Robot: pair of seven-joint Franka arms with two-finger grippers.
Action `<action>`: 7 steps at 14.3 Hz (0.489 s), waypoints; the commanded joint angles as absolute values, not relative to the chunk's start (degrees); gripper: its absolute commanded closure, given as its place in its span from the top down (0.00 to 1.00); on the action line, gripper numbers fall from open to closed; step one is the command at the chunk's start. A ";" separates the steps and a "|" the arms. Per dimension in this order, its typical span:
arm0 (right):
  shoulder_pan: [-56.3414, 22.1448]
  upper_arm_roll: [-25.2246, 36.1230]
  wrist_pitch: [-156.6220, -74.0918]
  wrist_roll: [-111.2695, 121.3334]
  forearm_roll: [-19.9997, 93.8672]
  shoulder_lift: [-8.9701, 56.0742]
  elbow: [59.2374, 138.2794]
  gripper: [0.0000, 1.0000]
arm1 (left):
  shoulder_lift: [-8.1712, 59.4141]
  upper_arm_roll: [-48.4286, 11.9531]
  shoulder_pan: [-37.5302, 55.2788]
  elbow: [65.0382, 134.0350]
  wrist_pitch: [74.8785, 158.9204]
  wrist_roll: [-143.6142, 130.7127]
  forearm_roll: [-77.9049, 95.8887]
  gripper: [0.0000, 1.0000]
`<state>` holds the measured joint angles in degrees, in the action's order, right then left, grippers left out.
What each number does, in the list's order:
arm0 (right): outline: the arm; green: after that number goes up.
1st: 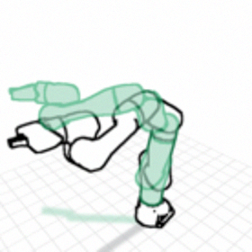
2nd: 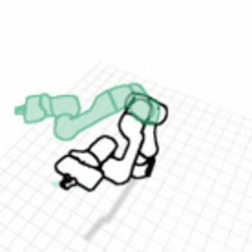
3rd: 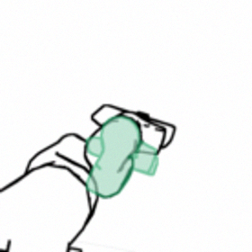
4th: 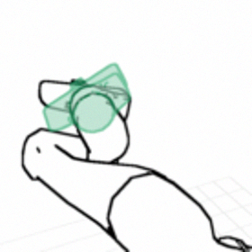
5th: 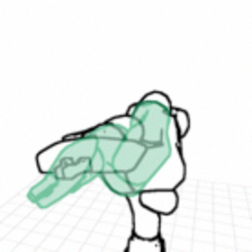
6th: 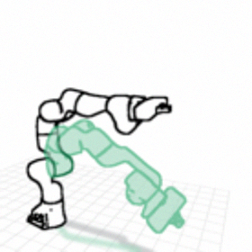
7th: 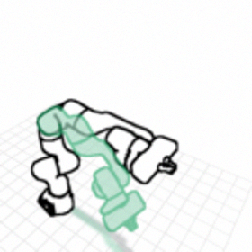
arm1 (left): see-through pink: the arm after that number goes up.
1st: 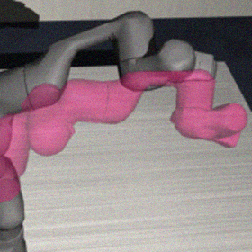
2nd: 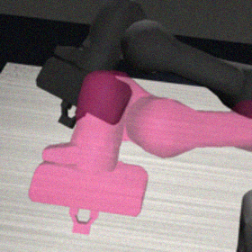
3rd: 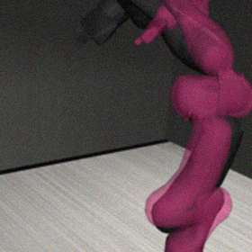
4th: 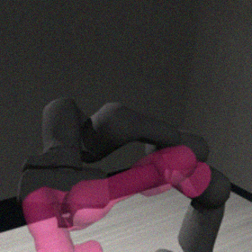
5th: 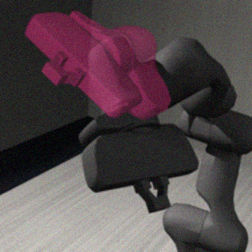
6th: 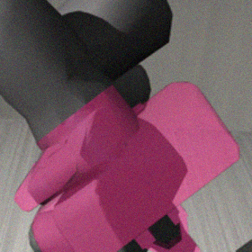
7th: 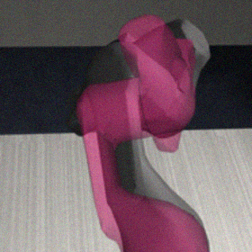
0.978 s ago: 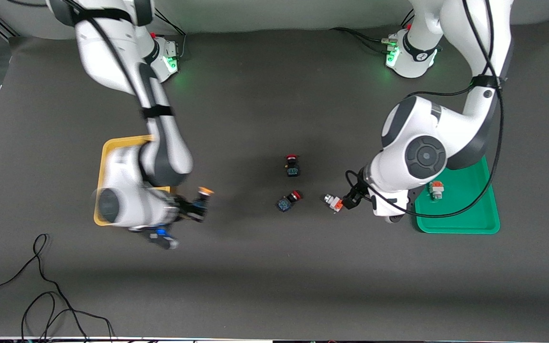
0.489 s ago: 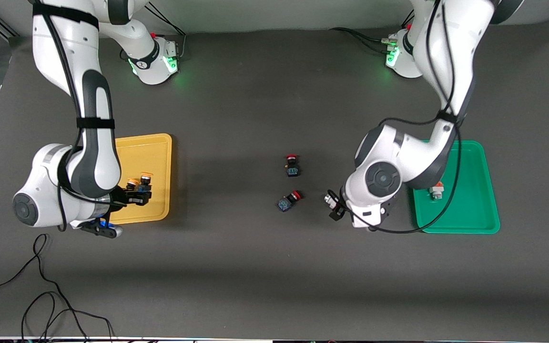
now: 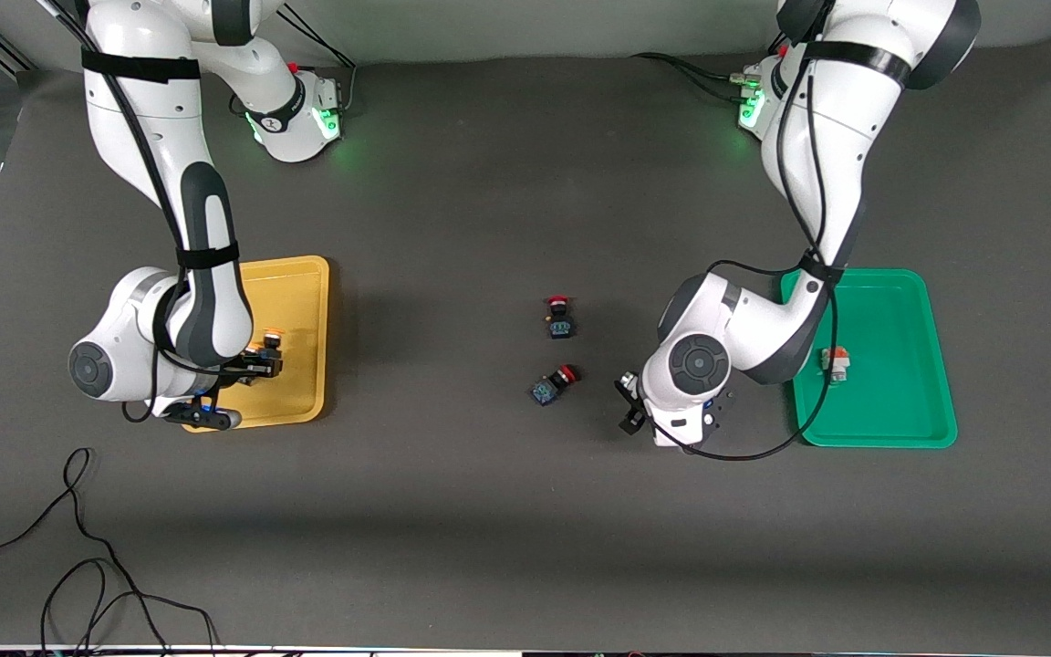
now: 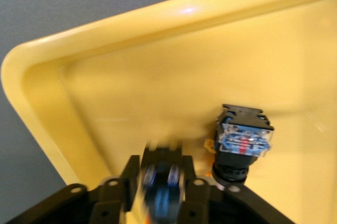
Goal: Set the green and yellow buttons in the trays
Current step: 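Place the yellow button in the yellow tray while the left gripper carries its button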
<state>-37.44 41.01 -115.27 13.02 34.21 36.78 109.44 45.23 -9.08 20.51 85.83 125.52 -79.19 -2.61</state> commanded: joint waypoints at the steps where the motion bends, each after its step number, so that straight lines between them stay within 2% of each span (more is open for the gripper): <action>1: -38.41 41.66 -115.67 13.36 34.01 33.58 110.39 1.00 | 46.40 -8.26 21.62 85.52 125.95 -80.68 -4.91 0.64; 4: -38.41 41.84 -108.14 8.29 33.32 31.65 104.62 1.00 | 46.23 -8.26 21.62 85.43 125.51 -81.12 -5.01 0.34; 7: -38.32 43.24 -97.07 4.67 30.51 31.11 92.95 1.00 | 43.00 -8.26 21.01 84.20 122.54 -79.90 -5.10 0.27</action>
<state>-38.12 42.11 -103.92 8.49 33.38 32.12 100.63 46.33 -8.99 20.59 84.82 125.51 -79.32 -4.08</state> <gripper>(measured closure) 0.000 0.586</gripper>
